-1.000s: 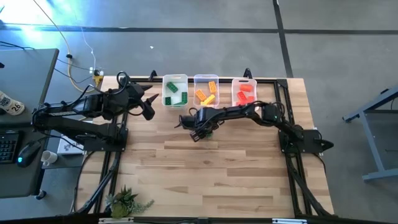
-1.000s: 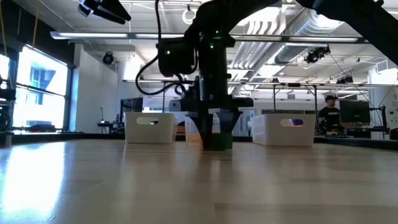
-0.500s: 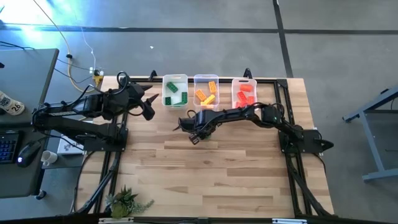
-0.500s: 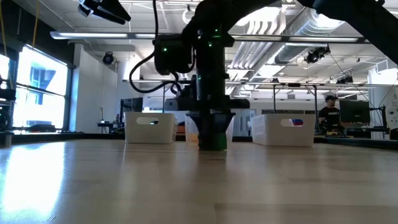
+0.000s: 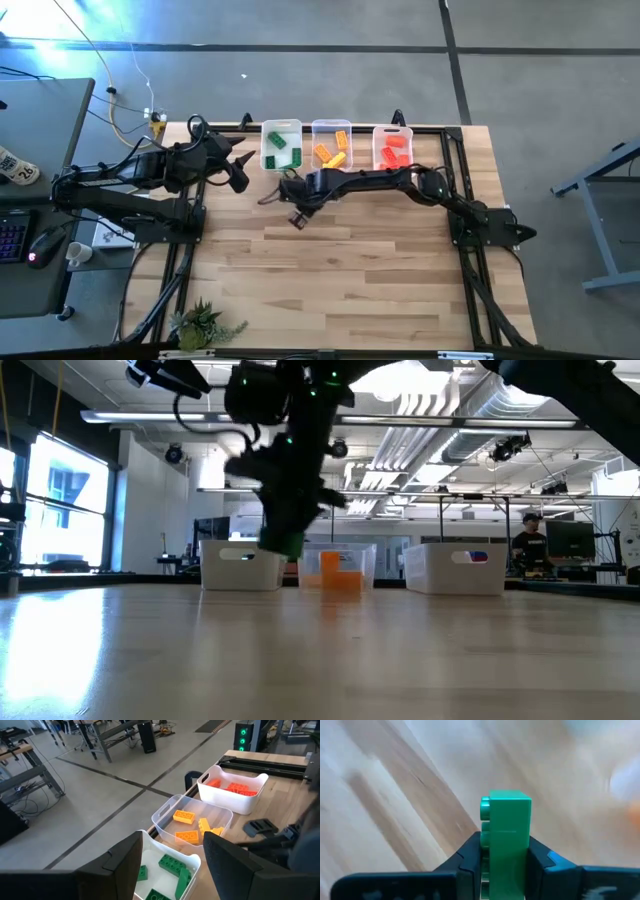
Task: Sort & place blocks by color
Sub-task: Put the green game piece into the left white bin, then return to Home Position
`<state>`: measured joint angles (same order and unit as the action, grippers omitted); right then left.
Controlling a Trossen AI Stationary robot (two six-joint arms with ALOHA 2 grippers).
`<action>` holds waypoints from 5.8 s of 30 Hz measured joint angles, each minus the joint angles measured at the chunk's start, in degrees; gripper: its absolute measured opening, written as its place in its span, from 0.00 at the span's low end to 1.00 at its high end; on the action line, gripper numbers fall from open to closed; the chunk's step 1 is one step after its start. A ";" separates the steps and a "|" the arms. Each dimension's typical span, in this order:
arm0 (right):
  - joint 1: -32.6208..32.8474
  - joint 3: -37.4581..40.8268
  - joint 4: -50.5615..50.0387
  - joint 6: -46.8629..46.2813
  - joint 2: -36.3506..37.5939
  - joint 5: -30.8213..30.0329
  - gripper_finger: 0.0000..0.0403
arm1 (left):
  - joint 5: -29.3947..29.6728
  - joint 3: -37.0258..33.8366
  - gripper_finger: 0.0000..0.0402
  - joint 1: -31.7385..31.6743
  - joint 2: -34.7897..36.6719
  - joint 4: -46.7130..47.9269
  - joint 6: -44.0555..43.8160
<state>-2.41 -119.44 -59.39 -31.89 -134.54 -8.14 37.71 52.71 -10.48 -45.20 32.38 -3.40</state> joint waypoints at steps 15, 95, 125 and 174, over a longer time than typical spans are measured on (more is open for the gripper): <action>-8.02 -8.92 26.05 12.64 0.28 -5.58 0.17 | 0.02 0.00 0.50 0.00 0.01 -0.02 -0.98; -1.82 3.07 1.94 19.07 8.43 -8.22 0.48 | -1.72 -32.86 0.50 19.08 27.33 -15.00 -5.85; -2.03 65.17 26.16 12.40 57.09 -9.35 0.48 | -32.11 -50.23 0.50 -5.16 33.37 -32.74 0.57; -2.02 118.89 84.12 20.86 106.77 -5.12 0.48 | -35.57 -50.18 0.50 -6.79 33.37 -30.88 3.86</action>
<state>-4.44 -0.56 24.73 -11.02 -27.77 -13.26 2.14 2.52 -17.27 -11.84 1.50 0.46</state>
